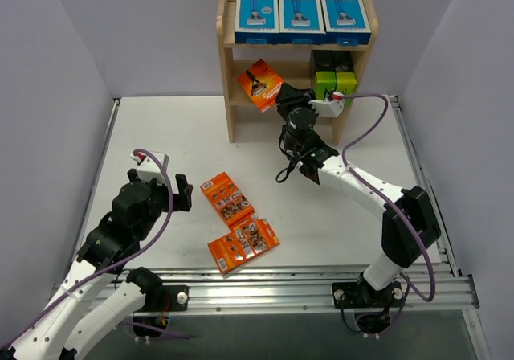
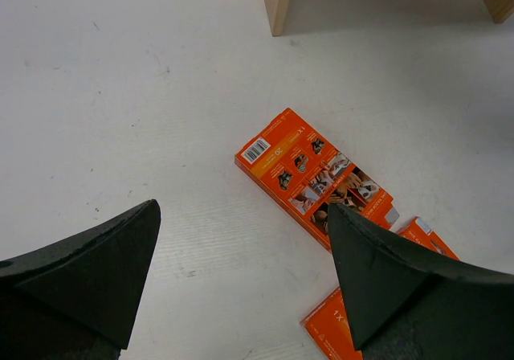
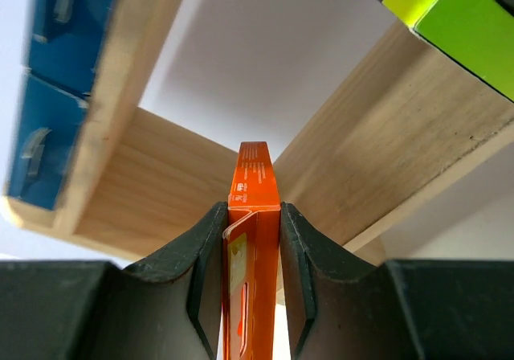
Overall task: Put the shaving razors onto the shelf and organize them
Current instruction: Place the shaving razor onto shelf
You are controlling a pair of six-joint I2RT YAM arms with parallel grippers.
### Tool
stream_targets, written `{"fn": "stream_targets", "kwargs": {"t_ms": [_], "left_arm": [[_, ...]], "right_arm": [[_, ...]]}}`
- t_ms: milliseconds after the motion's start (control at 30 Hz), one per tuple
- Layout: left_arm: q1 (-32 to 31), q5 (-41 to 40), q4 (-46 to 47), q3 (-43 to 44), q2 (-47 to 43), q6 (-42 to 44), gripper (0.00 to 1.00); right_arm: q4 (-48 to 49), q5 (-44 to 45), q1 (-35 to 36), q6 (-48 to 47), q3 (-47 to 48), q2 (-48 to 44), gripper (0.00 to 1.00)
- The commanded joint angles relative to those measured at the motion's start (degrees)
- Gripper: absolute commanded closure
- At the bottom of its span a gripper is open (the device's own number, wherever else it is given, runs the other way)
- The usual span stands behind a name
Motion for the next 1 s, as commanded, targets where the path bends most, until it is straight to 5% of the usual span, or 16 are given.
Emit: {"fn": "stream_targets", "kwargs": {"t_ms": [0, 567, 667, 967], "left_arm": [[-0.4, -1.2, 2.8, 0.0, -0.5, 0.7, 0.06], [-1.6, -2.5, 2.6, -0.2, -1.3, 0.7, 0.06], [-1.8, -2.5, 2.6, -0.2, -1.3, 0.8, 0.06], [-1.8, -2.5, 2.6, -0.1, -1.6, 0.8, 0.06]], "right_arm": [[5.1, 3.1, -0.6, -0.6, 4.5, 2.9, 1.00], [3.9, -4.3, 0.8, 1.3, 8.2, 13.1, 1.00], [2.4, -7.0, 0.9, 1.8, 8.9, 13.9, 0.90], [-1.6, -12.2, 0.6, 2.0, 11.1, 15.5, 0.86]]}}
